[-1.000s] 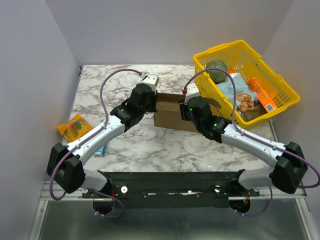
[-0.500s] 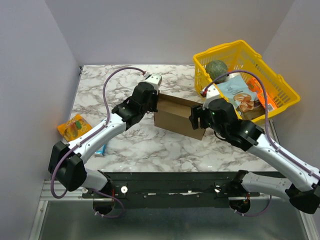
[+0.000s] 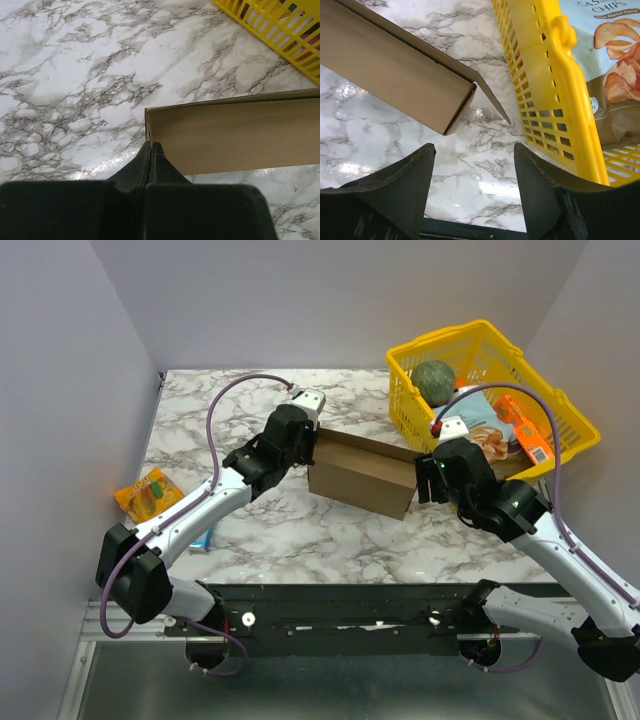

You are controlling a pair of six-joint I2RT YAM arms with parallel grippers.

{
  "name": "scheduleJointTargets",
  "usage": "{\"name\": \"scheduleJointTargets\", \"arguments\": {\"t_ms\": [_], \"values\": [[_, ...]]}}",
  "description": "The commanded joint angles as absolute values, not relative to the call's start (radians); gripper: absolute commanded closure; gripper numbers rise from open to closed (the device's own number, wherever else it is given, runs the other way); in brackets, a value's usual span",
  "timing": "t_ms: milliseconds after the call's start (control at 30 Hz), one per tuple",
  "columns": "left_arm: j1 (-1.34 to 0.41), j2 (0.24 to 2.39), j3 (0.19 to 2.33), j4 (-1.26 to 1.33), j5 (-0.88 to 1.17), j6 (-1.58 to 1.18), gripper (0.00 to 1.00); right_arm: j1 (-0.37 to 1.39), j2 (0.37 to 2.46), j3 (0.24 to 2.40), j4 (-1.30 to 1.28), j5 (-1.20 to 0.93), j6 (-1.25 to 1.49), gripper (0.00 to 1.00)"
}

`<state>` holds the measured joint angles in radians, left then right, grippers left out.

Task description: Fold the paper box

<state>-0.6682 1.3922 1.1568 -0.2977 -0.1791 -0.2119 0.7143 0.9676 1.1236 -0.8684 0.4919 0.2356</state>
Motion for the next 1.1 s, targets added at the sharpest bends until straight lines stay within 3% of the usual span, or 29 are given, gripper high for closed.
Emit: {"name": "scheduleJointTargets", "arguments": {"t_ms": [0, 433, 867, 1067], "values": [[-0.676, 1.447, 1.075, -0.592, -0.146, -0.190, 1.00, 0.692, 1.008, 1.146, -0.853, 0.525, 0.178, 0.29], [-0.676, 1.445, 1.075, -0.586, -0.140, -0.186, 1.00, 0.649, 1.104, 1.129, -0.744, 0.578, 0.110, 0.34], [-0.680, 1.440, 1.074, -0.581, -0.138, -0.179, 1.00, 0.640, 1.120, 1.129, -0.745, 0.486, 0.124, 0.55], [-0.680, 1.440, 1.074, -0.581, -0.138, -0.178, 1.00, 0.640, 1.124, 1.100, -0.752, 0.494, 0.138, 0.59]]}}
